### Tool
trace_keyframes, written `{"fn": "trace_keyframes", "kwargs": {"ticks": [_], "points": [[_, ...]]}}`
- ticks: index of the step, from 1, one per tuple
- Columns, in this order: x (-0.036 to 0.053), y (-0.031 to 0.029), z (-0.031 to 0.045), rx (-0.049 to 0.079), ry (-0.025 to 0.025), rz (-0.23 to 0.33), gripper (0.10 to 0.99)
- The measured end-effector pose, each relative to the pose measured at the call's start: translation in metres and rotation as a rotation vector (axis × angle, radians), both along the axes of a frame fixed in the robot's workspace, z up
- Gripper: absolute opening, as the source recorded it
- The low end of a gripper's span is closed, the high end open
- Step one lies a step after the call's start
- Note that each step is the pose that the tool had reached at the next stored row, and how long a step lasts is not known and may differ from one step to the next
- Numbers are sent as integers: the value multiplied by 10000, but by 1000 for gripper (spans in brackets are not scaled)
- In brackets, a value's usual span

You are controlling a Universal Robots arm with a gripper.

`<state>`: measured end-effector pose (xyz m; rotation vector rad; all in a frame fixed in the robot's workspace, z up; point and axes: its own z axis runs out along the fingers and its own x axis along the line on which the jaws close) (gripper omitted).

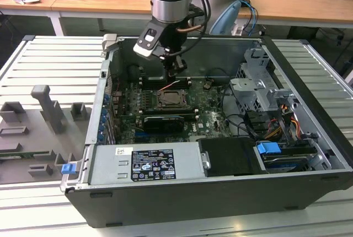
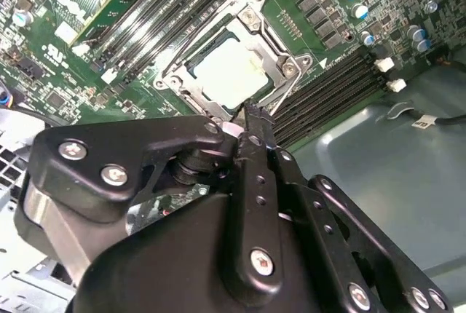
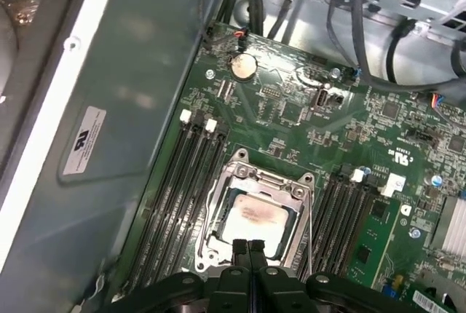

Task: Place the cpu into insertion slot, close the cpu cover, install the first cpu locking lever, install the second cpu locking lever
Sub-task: 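Install the first cpu locking lever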

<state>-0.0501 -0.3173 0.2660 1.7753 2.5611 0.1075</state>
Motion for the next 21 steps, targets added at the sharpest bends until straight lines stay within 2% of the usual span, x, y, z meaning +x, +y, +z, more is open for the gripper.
{"fn": "trace_keyframes", "kwargs": {"ticks": [10,21], "points": [[0,0,0,0,0,680,106],[0,0,0,0,0,1741,106]]}}
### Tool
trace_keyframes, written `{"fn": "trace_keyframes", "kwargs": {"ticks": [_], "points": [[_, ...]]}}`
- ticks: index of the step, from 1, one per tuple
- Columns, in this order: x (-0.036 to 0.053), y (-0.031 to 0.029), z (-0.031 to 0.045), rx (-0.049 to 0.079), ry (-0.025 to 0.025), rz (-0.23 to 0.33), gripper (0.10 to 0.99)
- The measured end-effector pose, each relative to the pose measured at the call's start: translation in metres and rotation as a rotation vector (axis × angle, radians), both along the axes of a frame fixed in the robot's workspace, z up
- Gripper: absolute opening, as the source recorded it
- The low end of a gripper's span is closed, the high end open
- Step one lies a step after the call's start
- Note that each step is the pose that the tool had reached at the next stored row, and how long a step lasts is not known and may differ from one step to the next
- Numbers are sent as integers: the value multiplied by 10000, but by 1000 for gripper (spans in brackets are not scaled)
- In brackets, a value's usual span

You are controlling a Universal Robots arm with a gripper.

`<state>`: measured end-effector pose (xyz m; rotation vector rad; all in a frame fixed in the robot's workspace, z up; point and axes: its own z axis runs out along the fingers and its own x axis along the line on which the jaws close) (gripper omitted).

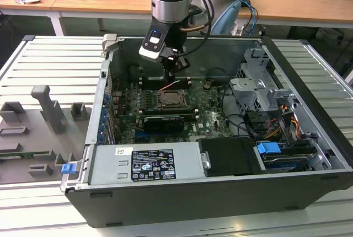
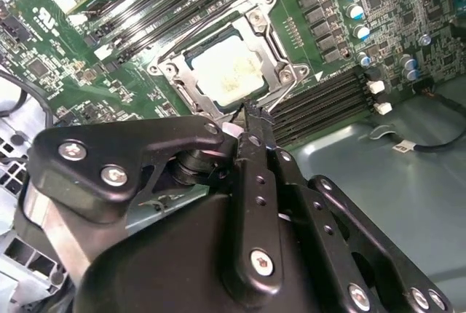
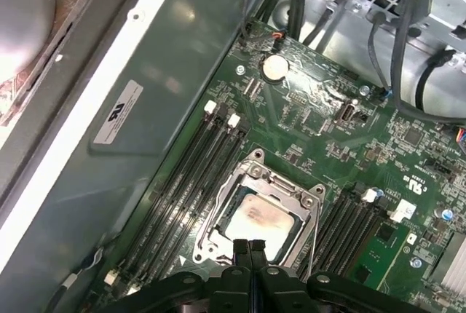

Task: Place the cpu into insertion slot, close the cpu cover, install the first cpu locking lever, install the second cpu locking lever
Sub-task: 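Install the first cpu locking lever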

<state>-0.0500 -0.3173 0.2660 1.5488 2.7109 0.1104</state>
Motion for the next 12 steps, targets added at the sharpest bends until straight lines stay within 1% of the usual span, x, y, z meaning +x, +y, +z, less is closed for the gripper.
{"fn": "trace_keyframes", "kwargs": {"ticks": [2,3,6,9,11,12], "points": [[0,0,0,0,1,153,106],[0,0,0,1,0,349,106],[0,0,0,0,0,585,106],[0,0,0,0,0,981,106],[0,0,0,0,0,1150,106],[0,0,0,0,0,1344,106]]}}
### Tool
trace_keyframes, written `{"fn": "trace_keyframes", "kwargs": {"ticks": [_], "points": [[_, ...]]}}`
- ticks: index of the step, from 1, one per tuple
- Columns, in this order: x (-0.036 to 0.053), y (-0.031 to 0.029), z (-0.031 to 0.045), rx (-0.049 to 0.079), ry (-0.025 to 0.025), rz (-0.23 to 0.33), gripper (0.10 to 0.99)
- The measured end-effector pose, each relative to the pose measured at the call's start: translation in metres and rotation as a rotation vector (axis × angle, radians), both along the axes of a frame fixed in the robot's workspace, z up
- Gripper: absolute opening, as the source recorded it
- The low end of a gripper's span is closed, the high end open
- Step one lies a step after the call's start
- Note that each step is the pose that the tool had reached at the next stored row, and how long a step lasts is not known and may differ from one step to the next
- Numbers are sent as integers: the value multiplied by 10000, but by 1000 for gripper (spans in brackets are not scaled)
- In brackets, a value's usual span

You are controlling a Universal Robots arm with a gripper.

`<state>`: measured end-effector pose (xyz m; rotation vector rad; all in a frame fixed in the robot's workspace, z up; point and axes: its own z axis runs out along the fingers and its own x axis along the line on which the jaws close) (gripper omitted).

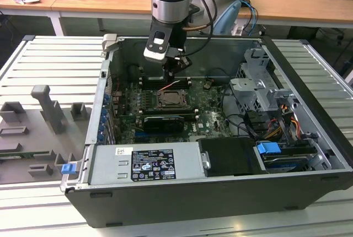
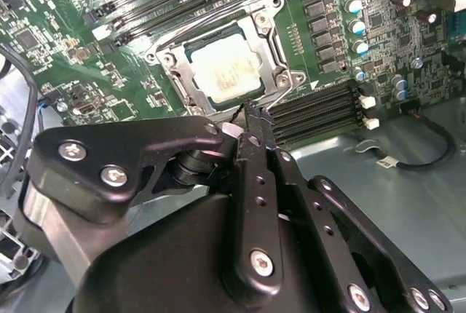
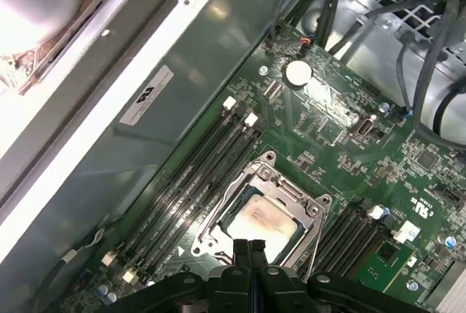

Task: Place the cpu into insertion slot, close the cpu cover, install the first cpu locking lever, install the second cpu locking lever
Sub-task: 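Install the first cpu locking lever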

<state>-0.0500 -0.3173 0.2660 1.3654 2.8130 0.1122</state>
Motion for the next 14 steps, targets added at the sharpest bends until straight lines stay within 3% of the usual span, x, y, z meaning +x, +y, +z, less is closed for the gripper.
{"fn": "trace_keyframes", "kwargs": {"ticks": [14], "points": [[0,0,0,0,-2,1775,106]]}}
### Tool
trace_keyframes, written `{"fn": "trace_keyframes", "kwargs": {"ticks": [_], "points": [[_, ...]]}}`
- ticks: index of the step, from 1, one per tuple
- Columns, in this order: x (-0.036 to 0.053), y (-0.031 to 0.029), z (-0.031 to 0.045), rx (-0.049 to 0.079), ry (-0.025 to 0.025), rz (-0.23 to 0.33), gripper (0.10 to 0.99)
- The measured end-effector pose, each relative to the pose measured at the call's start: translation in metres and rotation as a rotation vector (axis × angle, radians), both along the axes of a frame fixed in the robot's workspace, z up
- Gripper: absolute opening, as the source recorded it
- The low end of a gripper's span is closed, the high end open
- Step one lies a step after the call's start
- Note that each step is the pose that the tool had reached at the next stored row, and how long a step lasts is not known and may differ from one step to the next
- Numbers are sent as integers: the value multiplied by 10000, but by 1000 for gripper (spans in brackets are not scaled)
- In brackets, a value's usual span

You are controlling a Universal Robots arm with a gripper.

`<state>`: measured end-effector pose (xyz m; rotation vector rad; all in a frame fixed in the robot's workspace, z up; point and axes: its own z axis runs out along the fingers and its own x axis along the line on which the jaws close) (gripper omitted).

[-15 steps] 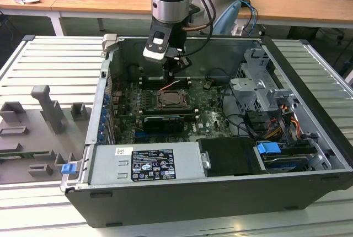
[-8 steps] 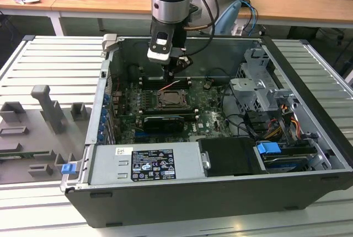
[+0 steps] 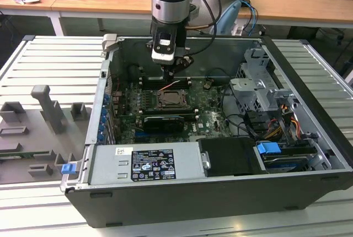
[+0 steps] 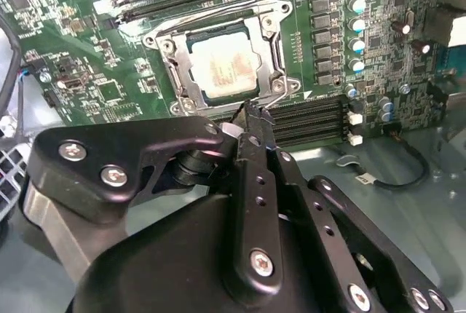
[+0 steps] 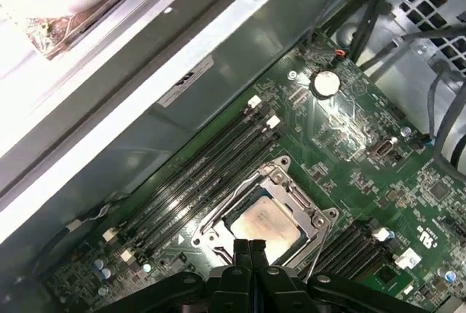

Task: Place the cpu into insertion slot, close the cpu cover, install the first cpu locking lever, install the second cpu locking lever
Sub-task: 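Install the first cpu locking lever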

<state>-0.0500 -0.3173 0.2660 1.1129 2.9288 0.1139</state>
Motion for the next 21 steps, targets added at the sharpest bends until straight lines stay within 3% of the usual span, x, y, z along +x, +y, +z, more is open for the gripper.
{"fn": "trace_keyframes", "kwargs": {"ticks": [5,21], "points": [[0,0,-6,-3,-53,1597,106],[0,0,-8,0,-95,3390,106]]}}
